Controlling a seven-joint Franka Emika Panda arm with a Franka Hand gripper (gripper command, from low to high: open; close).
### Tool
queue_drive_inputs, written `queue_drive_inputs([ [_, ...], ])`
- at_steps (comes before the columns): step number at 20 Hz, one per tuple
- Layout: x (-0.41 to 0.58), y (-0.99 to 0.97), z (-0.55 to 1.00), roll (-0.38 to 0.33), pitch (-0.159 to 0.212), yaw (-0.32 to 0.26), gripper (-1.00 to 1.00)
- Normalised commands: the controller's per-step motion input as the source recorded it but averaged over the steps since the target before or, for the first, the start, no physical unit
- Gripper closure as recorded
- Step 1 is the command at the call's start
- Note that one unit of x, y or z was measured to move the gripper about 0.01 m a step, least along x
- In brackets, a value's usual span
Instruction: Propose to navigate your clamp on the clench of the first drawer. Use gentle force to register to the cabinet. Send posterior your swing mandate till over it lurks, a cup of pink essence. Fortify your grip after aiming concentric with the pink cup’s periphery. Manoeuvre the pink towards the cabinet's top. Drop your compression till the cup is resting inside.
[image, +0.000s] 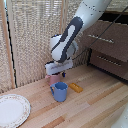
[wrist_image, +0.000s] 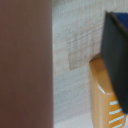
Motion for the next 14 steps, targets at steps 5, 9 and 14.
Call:
queue_drive_inputs([
  [5,0.001,-0.01,0.0,0.0,-0.025,0.0,1.0],
  [9,-0.004,0.0,0.1,0.005,-0.065,-0.002,1.0],
  [14,-0.056,0.01,0.59,0.101,0.035,-0.092,1.0],
])
